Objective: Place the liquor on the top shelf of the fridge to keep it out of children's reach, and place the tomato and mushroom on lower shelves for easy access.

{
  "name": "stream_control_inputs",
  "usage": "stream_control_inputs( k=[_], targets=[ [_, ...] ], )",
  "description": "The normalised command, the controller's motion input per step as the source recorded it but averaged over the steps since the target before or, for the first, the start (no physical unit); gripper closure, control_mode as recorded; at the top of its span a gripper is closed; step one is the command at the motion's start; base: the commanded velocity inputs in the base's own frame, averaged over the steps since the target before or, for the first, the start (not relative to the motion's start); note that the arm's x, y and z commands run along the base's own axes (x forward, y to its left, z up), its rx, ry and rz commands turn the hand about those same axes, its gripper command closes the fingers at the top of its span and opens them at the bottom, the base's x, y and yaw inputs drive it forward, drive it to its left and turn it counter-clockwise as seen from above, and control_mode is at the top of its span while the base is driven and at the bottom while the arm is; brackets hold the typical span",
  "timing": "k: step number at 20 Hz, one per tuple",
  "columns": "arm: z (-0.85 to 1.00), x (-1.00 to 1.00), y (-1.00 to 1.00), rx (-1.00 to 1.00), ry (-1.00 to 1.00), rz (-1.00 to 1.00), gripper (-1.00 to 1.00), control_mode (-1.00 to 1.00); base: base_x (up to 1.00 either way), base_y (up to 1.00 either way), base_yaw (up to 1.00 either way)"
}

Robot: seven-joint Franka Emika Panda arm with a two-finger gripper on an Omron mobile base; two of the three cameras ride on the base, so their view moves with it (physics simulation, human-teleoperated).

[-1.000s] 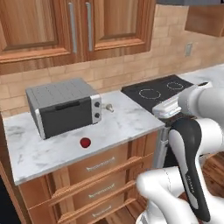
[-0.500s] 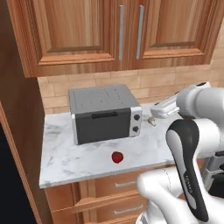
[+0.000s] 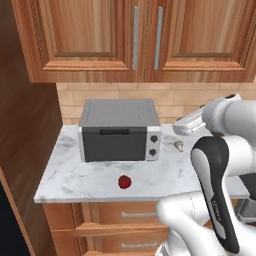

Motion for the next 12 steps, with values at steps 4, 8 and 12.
stream_control_inputs(
  k=[4, 8, 12],
  targets=[
    [0.0, 0.0, 0.0, 0.0, 0.0, 0.0, -1.0, 1.0, 0.21, -0.36, 0.23],
    [-0.57, 0.14, -0.26, 0.0, 0.1, 0.08, -1.0, -1.0, 0.0, 0.0, 0.0],
    [-0.54, 0.05, -0.36, -0.02, 0.19, 0.0, -1.0, -1.0, 0.0, 0.0, 0.0]
  ],
)
